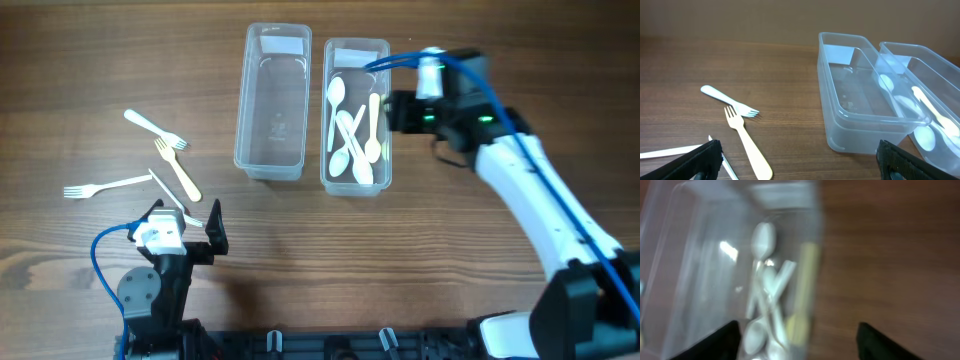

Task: Pack container
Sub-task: 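Lower the white spoon into the right container and release, then raise the right arm aside and move the left gripper to the forks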

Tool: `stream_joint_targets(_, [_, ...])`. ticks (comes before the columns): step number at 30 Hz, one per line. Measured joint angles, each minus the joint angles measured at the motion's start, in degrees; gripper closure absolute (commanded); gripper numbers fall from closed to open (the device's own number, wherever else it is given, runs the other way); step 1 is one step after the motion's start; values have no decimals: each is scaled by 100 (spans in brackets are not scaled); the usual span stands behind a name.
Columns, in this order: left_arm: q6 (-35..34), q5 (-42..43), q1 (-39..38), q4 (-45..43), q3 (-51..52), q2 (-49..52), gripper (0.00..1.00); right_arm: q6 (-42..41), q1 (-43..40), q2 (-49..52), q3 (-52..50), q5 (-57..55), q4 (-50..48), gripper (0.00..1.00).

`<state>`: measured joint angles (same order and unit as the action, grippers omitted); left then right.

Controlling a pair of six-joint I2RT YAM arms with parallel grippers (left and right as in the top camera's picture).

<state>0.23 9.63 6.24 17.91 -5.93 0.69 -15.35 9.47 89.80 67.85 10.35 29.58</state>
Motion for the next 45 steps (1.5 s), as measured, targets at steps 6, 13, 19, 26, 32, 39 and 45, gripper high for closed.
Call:
stream_joint_targets(6, [0, 2, 0, 4, 0, 0, 0, -35, -1467, -466, 9, -428, 824, 0])
stream_joint_targets(13, [0, 0, 0, 4, 0, 0, 0, 68, -1670, -463, 9, -492, 898, 0])
stream_joint_targets(19, [0, 0, 0, 4, 0, 0, 0, 68, -1670, -463, 9, -494, 898, 0])
stream_joint_targets(26, [-52, 50, 0, 2, 0, 0, 0, 68, -1670, -463, 9, -492, 898, 0])
stream_joint_targets(32, [-400, 835, 0, -586, 9, 0, 0, 68, -1670, -463, 9, -492, 896, 0])
stream_joint_targets(39, [-887, 704, -11, 640, -745, 273, 1, 68, -1670, -463, 9, -507, 898, 0])
stream_joint_targets(45, [-1075, -457, -11, 2033, -3250, 2052, 0, 68, -1670, -463, 9, -531, 896, 0])
